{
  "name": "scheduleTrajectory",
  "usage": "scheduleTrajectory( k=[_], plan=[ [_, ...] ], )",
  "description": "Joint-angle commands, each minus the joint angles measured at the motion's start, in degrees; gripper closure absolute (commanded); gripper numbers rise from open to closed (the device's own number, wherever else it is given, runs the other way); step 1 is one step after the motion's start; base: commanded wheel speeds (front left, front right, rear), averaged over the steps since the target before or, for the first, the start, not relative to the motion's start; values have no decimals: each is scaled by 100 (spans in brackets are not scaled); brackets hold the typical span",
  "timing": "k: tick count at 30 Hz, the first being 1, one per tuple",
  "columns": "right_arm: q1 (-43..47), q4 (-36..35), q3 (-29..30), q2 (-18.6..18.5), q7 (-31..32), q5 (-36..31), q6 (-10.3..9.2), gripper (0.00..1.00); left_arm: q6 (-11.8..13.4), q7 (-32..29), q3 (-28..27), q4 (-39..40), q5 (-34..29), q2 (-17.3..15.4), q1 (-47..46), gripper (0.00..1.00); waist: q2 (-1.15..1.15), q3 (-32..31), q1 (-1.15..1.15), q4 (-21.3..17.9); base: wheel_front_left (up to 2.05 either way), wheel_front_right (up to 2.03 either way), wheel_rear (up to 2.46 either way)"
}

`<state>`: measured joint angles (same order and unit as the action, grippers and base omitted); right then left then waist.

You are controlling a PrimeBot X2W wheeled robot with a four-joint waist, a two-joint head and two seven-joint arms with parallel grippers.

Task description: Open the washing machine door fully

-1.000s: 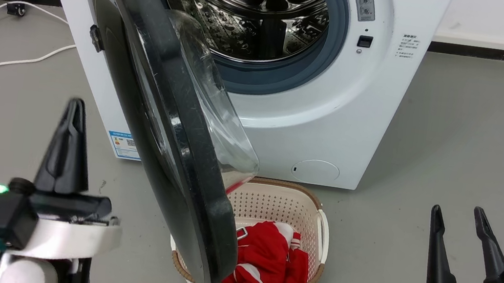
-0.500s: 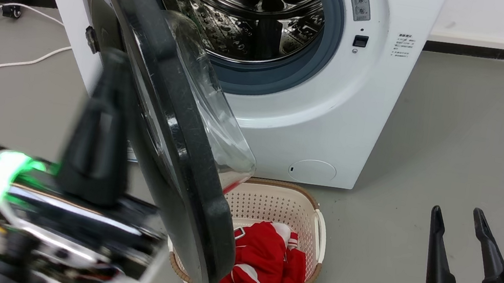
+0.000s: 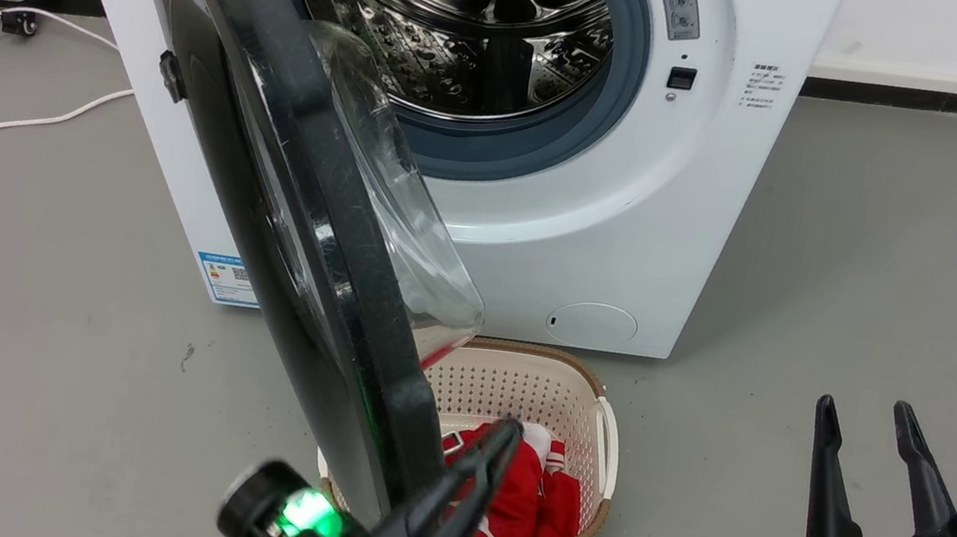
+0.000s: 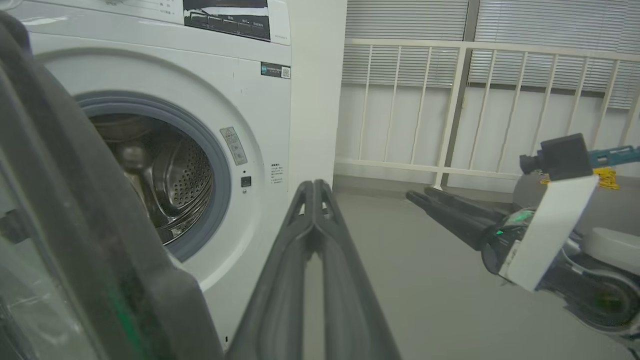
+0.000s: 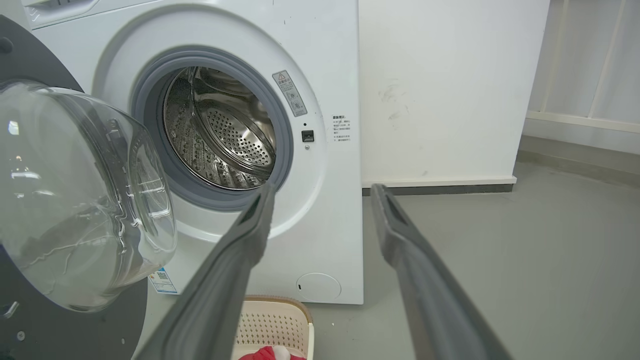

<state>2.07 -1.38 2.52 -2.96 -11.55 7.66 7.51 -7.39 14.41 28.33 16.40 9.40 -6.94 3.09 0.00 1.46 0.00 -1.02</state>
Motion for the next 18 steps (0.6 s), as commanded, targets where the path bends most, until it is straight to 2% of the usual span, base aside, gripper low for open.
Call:
scheduleTrajectory(
  k=[1, 9, 18],
  plan=[
    [-20, 24, -13, 16, -19, 42, -4, 0, -6, -52, 81, -181, 62, -44, 74, 100, 0, 21, 0, 18, 0, 0, 0],
    [-116, 107, -89, 16, -31, 153, -4, 0, 30, -23, 188, -1228, 166, -17, -108, 100, 0, 107, 0, 33, 0, 0, 0],
    [-190, 218, -166, 16, -12, 249, -4, 0, 141, 73, -40, -1635, 131, 96, -460, 100, 0, 195, 0, -18, 0, 0, 0]
  ],
)
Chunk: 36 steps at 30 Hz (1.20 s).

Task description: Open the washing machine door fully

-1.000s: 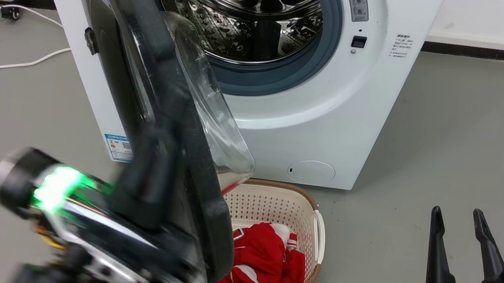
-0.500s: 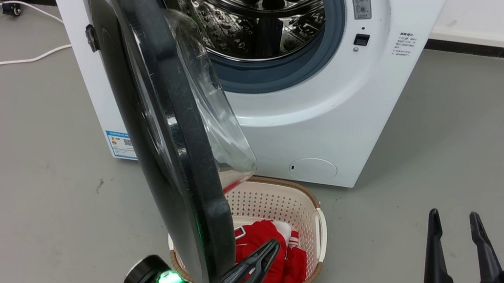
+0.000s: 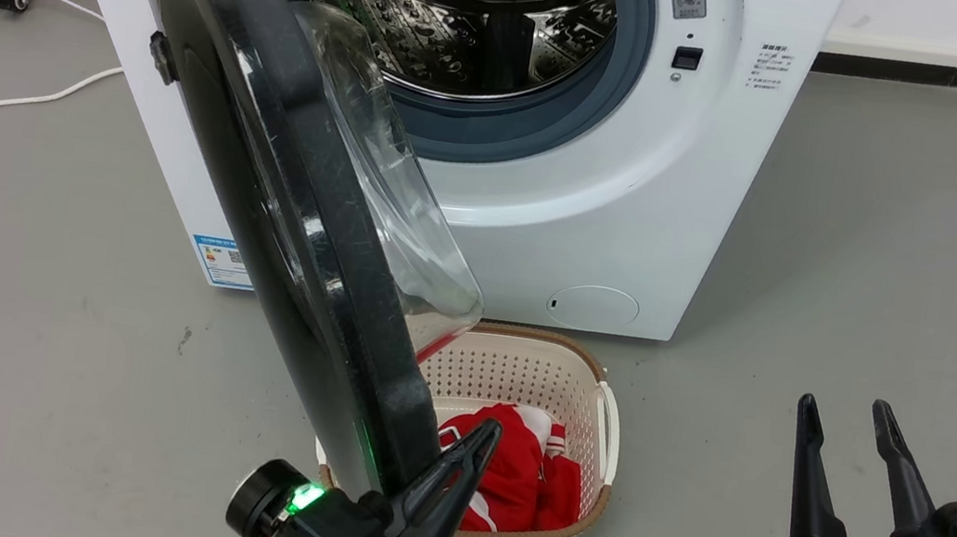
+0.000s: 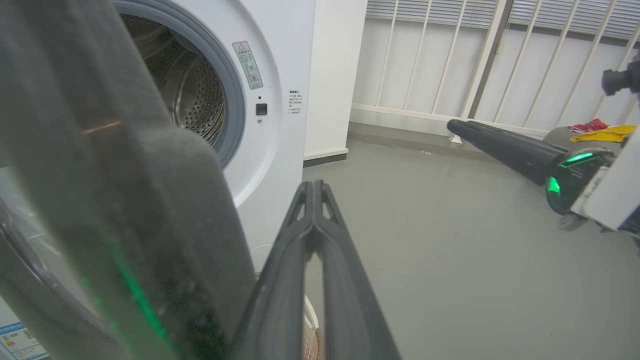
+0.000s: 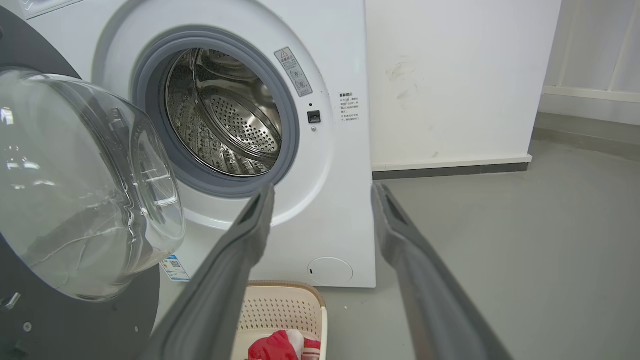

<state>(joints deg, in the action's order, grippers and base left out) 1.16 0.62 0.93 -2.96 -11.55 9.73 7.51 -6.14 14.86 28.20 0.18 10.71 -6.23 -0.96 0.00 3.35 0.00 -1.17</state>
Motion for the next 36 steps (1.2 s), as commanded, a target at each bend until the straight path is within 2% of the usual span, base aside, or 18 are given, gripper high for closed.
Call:
scheduleTrajectory(
  k=[1, 10, 17, 30, 36],
  plan=[
    [-104, 20, -3, 16, -15, 44, -4, 0, 19, 33, -38, -23, 19, 41, -67, 100, 0, 18, 0, -1, 0, 0, 0],
    [-99, 70, 39, 16, -23, 95, -4, 0, 219, 35, -318, 230, -36, 57, 202, 100, 0, 65, 0, 278, 0, 0, 0],
    [-86, 19, 70, 16, 28, 38, -4, 0, 280, 33, -322, 471, -52, 96, 502, 100, 0, 120, 0, 799, 0, 0, 0],
    [-185, -45, 138, 14, 147, -30, -4, 0, 402, 32, -689, 687, -62, 26, 611, 100, 0, 320, 0, 2075, 0, 0, 0],
    [-254, -88, 107, 12, 233, -79, -4, 0, 559, 34, -1193, 706, 32, 22, 631, 100, 0, 422, 0, 2360, 0, 0, 0]
  ],
)
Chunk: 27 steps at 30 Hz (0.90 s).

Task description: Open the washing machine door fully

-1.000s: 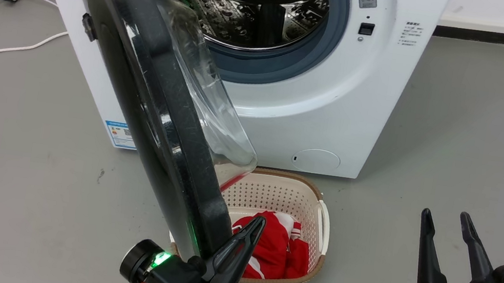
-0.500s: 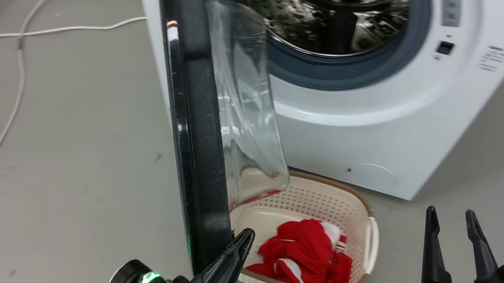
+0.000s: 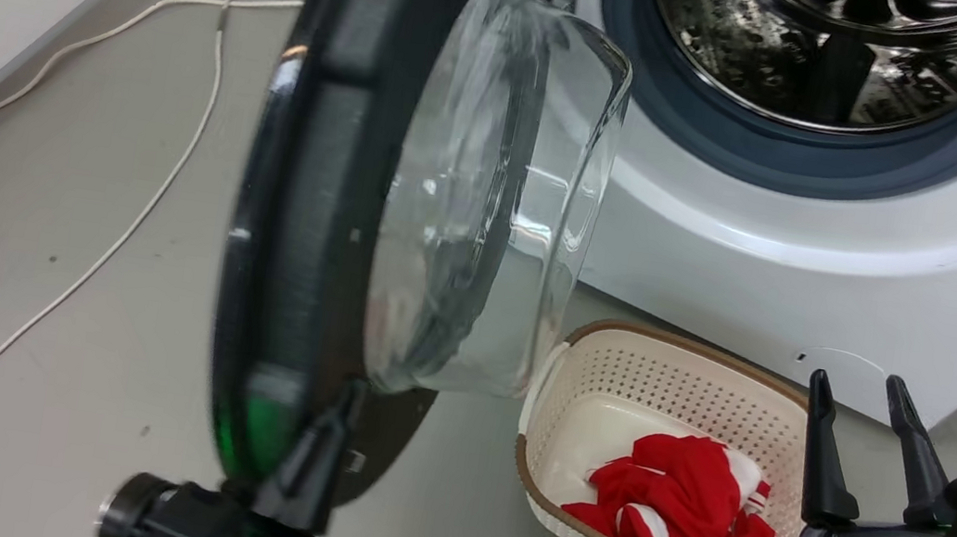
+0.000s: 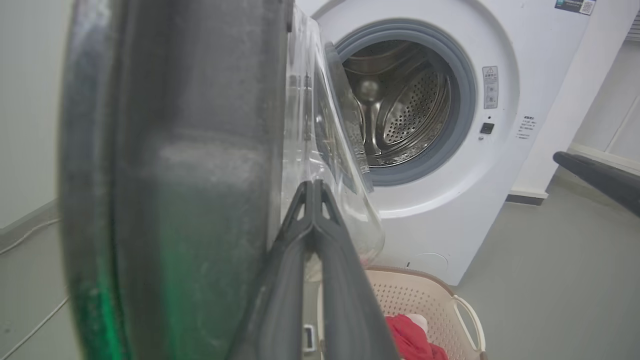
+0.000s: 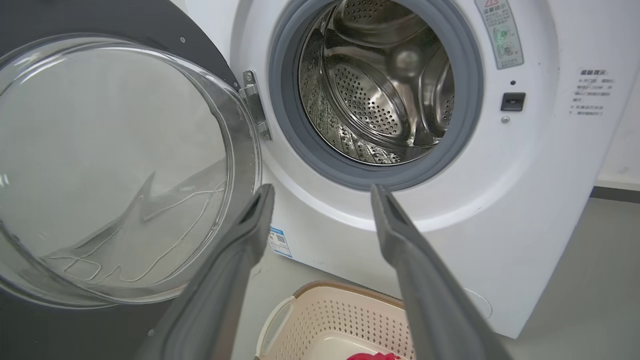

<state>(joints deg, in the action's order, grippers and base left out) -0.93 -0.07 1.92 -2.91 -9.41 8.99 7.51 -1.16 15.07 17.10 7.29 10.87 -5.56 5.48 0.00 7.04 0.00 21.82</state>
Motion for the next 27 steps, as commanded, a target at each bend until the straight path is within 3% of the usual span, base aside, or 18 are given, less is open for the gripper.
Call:
scheduleTrajectory(
  k=[1, 13, 27],
  plan=[
    [-52, -27, 2, 7, 30, -23, -4, 0, 75, 13, -182, -30, 40, -51, -37, 100, 0, 73, 0, 79, 0, 0, 0],
    [-145, -156, -89, 7, 251, -215, -4, 0, 268, 1, -2105, -858, 256, -492, -655, 100, 0, 319, 0, -162, 0, 0, 0],
    [-243, -350, -65, 7, 377, -298, -4, 0, -82, 14, -3377, -1971, 122, -880, -1727, 100, 0, 568, 0, -449, 0, 0, 0]
  ],
)
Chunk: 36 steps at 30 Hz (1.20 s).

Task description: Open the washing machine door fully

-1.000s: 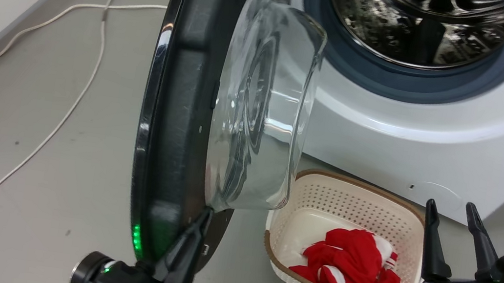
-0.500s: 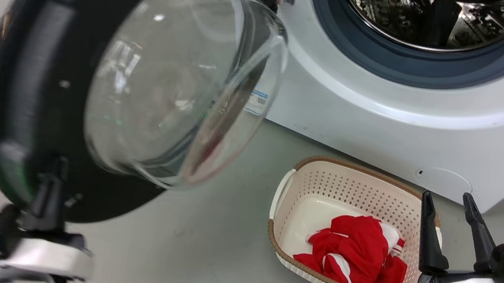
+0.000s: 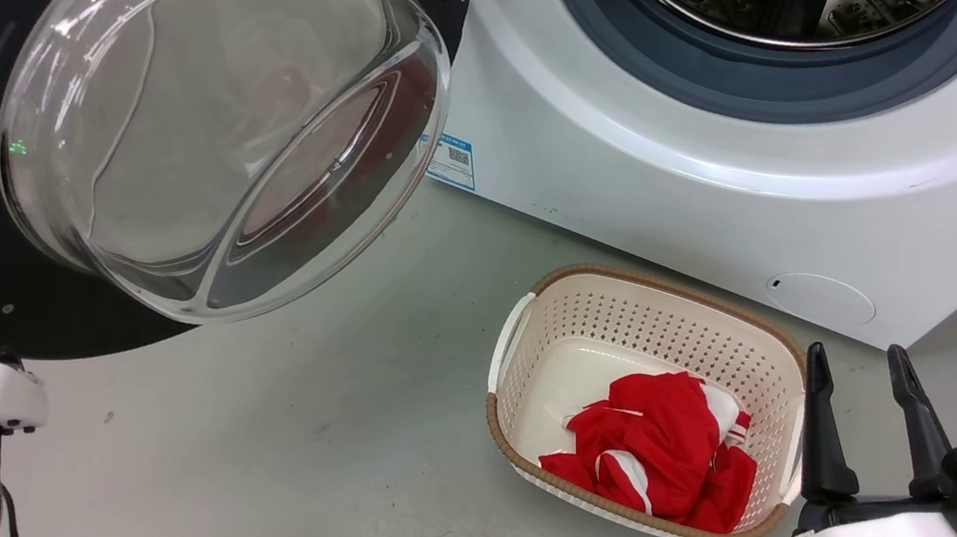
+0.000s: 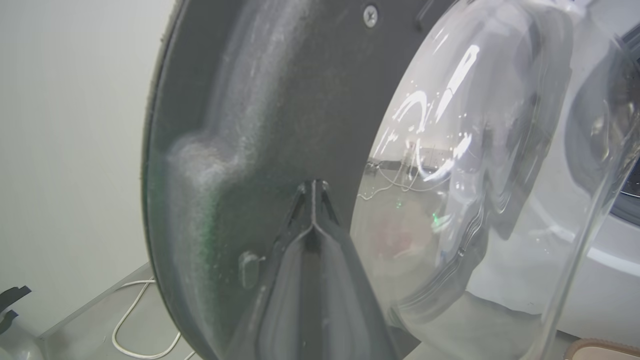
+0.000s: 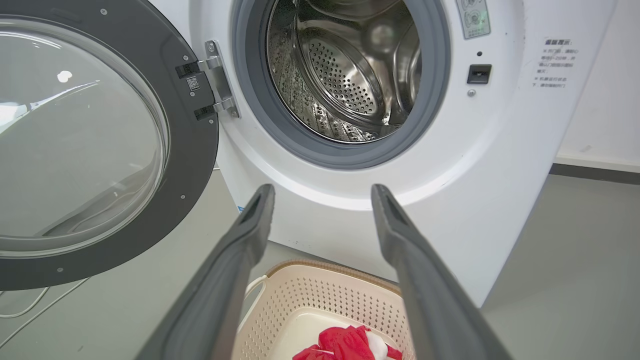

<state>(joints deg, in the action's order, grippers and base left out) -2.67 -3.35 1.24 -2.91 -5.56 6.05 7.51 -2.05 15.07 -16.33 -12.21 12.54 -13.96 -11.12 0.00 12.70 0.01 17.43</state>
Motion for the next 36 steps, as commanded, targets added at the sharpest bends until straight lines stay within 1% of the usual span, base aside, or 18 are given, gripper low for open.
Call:
scheduleTrajectory(
  k=[1, 6, 11, 17, 18, 19, 20, 21, 26, 30, 36],
  plan=[
    [-72, -19, 7, 7, -8, -3, -4, 0, -26, 13, -84, -77, -64, -50, -121, 100, 0, -1, -1, -22, 0, 0, 0],
    [-56, 52, 1, 7, -61, 6, -4, 0, -174, 13, -228, -252, -207, -26, -195, 100, 0, -94, -1, -114, 0, 0, 0],
    [-10, 157, 18, 7, -188, 85, -4, 0, -243, 14, -286, 118, -368, 274, 175, 100, 0, -277, -1, -209, 0, 0, 0],
    [102, 283, 98, 6, -348, 171, -4, 0, -305, 14, -135, 812, -651, 624, 768, 100, 0, -567, -1, -325, 0, 0, 0],
    [122, 285, 111, 8, -364, 162, -4, 0, -325, 14, -101, 907, -676, 673, 839, 94, 0, -601, -1, -350, 0, 0, 0],
    [144, 291, 123, 8, -375, 165, -4, 0, -343, 14, -59, 1005, -692, 724, 908, 56, 0, -634, -1, -375, 0, 0, 0],
    [158, 285, 138, 8, -392, 158, -4, 0, -344, 14, -15, 1109, -700, 774, 986, 11, 0, -660, -1, -400, 0, 0, 0],
    [167, 268, 149, 6, -398, 144, -4, 0, -361, 14, 20, 1218, -697, 816, 1045, 0, 0, -676, -1, -422, 0, 0, 0],
    [220, 207, 117, 6, -391, 113, -4, 0, -413, 14, 275, 1563, -715, 963, 1368, 0, 0, -799, -1, -606, 0, 0, 0],
    [269, 152, 120, 7, -390, 24, -4, 0, -432, 14, 506, 1663, -741, 1026, 1525, 0, 0, -856, -1, -824, 0, 0, 0],
    [297, 68, 155, 6, -350, -77, -4, 0, -486, 14, 873, 1596, -796, 1017, 1358, 0, 0, -930, -1, -1236, 0, 0, 0]
  ],
)
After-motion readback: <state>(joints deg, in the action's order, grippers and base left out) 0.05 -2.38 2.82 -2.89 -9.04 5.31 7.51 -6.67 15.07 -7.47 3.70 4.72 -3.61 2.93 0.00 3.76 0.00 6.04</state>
